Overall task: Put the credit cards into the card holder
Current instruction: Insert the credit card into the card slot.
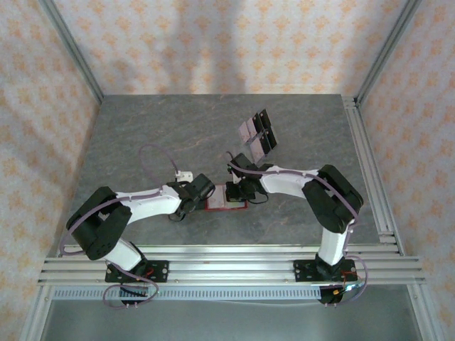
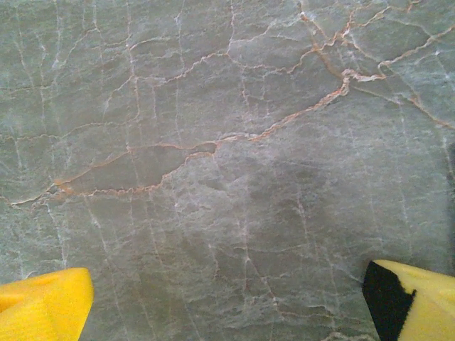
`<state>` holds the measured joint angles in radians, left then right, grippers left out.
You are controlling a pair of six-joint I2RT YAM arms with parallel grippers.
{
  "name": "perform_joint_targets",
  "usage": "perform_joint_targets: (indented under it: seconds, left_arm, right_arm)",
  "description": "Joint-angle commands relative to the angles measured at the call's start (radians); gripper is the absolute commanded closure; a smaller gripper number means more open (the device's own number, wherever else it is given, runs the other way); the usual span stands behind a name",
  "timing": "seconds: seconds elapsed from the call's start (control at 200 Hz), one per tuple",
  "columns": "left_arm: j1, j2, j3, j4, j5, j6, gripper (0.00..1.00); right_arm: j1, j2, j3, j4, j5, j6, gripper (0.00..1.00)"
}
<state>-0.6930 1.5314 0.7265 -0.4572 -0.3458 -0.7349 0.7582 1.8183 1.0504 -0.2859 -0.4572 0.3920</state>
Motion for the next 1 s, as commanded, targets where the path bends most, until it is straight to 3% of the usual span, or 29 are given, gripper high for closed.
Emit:
perform_joint_targets:
  seconds: [0.0, 0.345, 0.996]
  left_arm:
    - [0.01, 0.013, 0.0, -0.016, -0.032, 0.0, 0.0]
    - [0.01, 0.048, 0.019, 0.011, -0.013, 0.011, 0.0]
    - [0.009, 0.063, 0.004, 0.034, -0.001, 0.008, 0.0]
  right_arm:
    - [-0.017, -0.018, -0.033, 0.0, 0.041, 0.006, 0.93]
    - [0.0, -0.05, 0.034, -0.042, 0.006, -0.009, 0.93]
    - [0.018, 0.034, 0.079, -0.032, -0.005, -0.006, 0.94]
